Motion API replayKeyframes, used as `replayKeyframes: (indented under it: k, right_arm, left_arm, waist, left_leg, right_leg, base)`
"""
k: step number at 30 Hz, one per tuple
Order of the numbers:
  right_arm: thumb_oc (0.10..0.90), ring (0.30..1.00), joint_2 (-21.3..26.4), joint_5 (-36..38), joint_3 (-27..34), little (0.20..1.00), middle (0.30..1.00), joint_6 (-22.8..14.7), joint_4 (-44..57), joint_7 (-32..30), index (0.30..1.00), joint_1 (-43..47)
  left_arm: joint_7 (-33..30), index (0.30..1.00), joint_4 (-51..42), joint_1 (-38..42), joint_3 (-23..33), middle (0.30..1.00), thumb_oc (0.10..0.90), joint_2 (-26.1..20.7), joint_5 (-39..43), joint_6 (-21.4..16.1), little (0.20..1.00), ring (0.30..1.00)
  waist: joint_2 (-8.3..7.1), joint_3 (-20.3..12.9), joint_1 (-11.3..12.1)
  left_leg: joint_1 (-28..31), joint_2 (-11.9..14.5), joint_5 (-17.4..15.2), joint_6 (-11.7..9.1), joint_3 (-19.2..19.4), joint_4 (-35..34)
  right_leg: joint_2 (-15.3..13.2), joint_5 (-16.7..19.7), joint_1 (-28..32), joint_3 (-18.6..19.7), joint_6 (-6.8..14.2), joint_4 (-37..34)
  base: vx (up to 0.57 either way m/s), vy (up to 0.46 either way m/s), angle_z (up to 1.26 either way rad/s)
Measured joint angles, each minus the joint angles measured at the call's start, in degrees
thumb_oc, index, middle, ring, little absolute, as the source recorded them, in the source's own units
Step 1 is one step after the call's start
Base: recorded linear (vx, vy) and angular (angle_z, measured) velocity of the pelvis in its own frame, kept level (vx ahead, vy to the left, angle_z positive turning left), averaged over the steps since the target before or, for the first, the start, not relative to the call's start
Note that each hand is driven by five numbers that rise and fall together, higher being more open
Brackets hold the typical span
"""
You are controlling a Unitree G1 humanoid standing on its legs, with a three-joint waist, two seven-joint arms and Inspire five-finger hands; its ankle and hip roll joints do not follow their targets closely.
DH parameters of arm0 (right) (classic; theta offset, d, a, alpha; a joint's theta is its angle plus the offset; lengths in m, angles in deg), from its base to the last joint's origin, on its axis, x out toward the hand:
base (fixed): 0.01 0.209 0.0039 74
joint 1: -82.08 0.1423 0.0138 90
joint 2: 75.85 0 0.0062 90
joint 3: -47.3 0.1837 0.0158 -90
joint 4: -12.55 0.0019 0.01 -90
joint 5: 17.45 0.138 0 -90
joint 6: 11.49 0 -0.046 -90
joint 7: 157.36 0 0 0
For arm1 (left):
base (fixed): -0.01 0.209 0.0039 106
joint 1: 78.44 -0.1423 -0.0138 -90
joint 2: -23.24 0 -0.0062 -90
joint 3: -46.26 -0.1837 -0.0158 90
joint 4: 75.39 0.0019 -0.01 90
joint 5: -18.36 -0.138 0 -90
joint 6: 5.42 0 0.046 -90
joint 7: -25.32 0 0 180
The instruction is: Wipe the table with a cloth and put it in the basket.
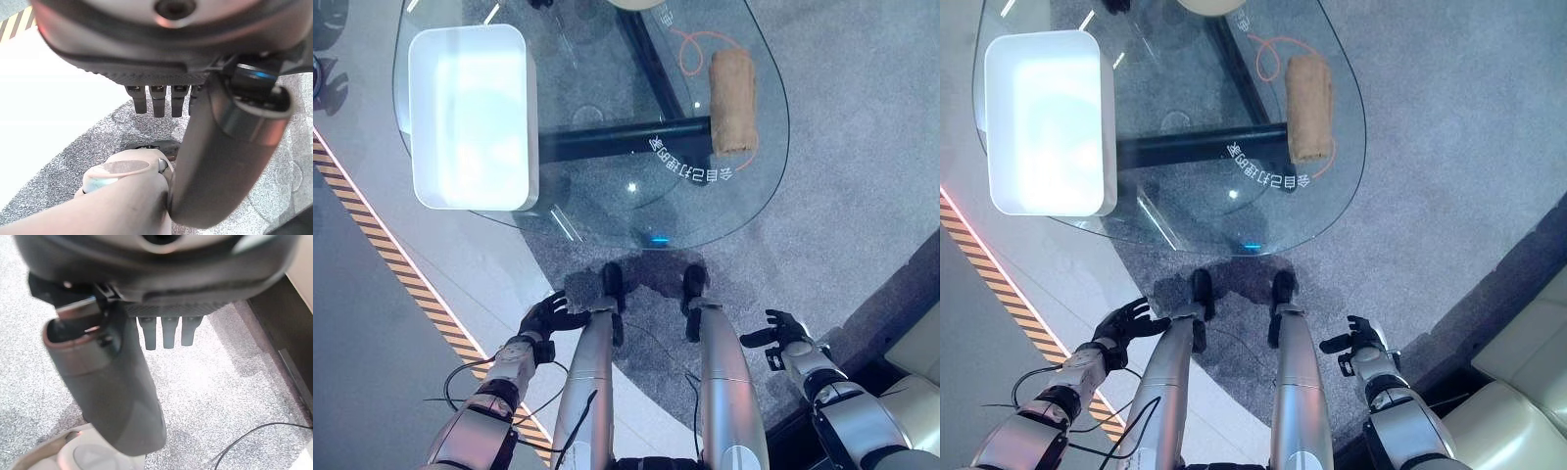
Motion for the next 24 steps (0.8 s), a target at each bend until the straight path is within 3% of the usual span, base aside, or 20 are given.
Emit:
replayKeyframes:
  k: [6, 13, 24]
  right_arm:
    - [0.8, 0.9, 0.0, 0.5, 0.0, 0.9, 0.9, -2.3, 0.6, -2.0, 0.9, 0.0]
    - [0.8, 0.9, 0.6, 5.4, 2.2, 0.9, 0.9, -8.2, 3.0, -6.7, 0.9, 1.3]
    - [0.8, 0.9, 6.7, 12.7, 2.3, 0.9, 0.9, -13.4, 25.9, -22.2, 0.9, 11.2]
  left_arm:
    - [0.0, 0.9, 0.0, 0.0, 0.0, 0.9, 0.8, 0.0, 1.7, -0.3, 0.9, 0.9]
    - [0.0, 0.9, -0.1, 0.2, -0.1, 0.9, 0.8, -0.1, 2.0, -0.8, 0.9, 0.9]
    - [-1.8, 0.9, -2.2, 0.0, -2.2, 0.9, 0.8, -0.1, 3.9, -1.3, 0.9, 0.9]
  waist:
    - [-0.06, 0.0, -0.1]
    - [-0.29, 0.2, -0.1]
    - [-0.38, 0.2, 0.0]
  left_leg:
    - [-1.0, 0.0, 0.0, 0.0, -0.6, 0.0]
    - [-1.7, -0.2, 0.0, 0.0, -1.1, 0.2]
    - [-2.7, -0.3, -0.4, 0.1, -1.4, 1.9]
  right_leg:
    - [0.2, 0.0, -0.9, -0.3, 0.0, 0.0]
    - [0.3, 0.1, -1.3, -0.4, -0.3, 0.2]
    - [0.1, 0.0, -1.5, -1.5, -1.2, 0.7]
  base:
    - [0.0, -0.001, 0.0]
    - [0.01, -0.013, 0.04]
    - [0.0, 0.002, 0.02]
